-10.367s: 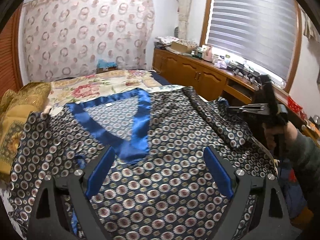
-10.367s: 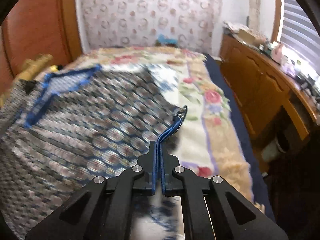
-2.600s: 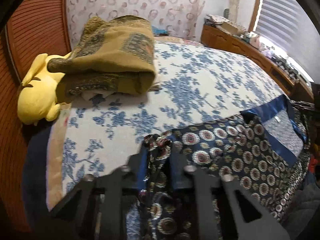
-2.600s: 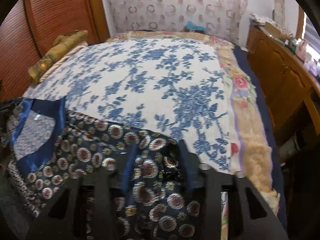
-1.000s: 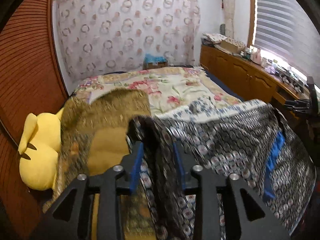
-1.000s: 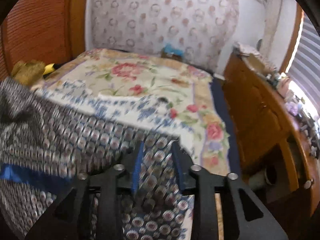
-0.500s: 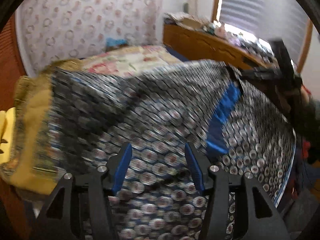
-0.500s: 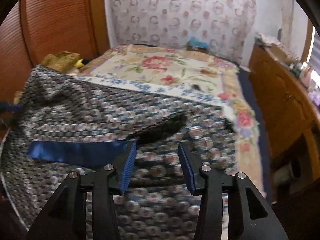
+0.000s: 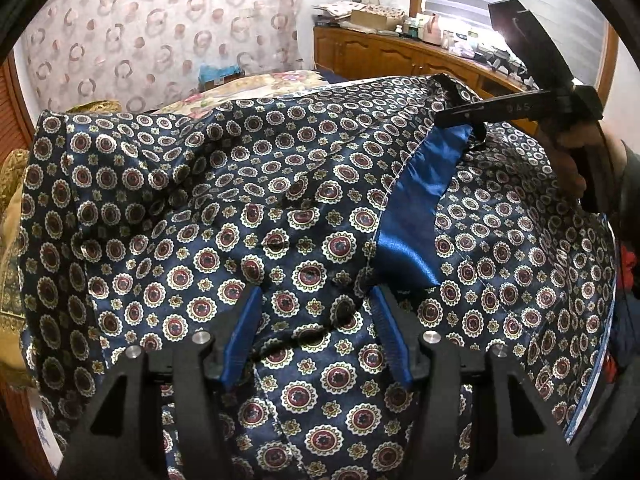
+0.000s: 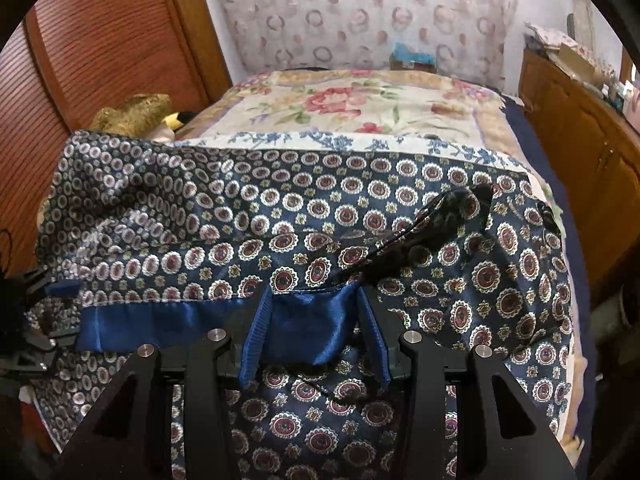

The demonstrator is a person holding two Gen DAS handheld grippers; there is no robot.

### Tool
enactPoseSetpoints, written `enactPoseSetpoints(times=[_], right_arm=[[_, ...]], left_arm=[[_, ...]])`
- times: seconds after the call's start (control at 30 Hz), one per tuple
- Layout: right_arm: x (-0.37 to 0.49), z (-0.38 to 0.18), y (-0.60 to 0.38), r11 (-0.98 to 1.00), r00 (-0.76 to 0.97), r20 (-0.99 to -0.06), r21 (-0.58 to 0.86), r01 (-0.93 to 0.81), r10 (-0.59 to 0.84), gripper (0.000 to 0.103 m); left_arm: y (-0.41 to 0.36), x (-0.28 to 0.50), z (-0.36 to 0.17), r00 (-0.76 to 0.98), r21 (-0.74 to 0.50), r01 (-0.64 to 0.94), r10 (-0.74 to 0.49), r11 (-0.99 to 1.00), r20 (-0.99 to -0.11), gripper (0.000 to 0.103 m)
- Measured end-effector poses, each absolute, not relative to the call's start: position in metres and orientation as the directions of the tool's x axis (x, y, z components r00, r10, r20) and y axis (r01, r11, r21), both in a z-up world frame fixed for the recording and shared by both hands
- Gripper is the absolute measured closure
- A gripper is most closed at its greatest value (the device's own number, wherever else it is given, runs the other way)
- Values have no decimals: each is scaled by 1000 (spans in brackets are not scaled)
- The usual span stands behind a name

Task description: Fold small clothes

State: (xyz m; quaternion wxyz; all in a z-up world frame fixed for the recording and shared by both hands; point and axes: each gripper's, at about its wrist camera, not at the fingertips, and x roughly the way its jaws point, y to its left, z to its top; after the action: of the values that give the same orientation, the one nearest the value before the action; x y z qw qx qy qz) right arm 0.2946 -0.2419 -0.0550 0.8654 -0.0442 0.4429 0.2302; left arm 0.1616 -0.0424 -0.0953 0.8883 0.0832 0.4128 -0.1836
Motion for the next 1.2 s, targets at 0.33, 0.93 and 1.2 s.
enactPoseSetpoints(times=[0.33,0.93,1.2], right_arm=[[265,-45,-237,854,521,-748,116,-507,411,99],[247,-46,-249,865,545,-728,130,-485,416,99],[231,-42,-256,854,534,-722,152,-498,440,100]], left_arm=[[-42,160,-97,598,1,370,-238,929,-765,43],[-76,138,-87,621,61,414,-233,908,-748,76],[-60,128,-72,657,31,395,-259,918,-708,103]])
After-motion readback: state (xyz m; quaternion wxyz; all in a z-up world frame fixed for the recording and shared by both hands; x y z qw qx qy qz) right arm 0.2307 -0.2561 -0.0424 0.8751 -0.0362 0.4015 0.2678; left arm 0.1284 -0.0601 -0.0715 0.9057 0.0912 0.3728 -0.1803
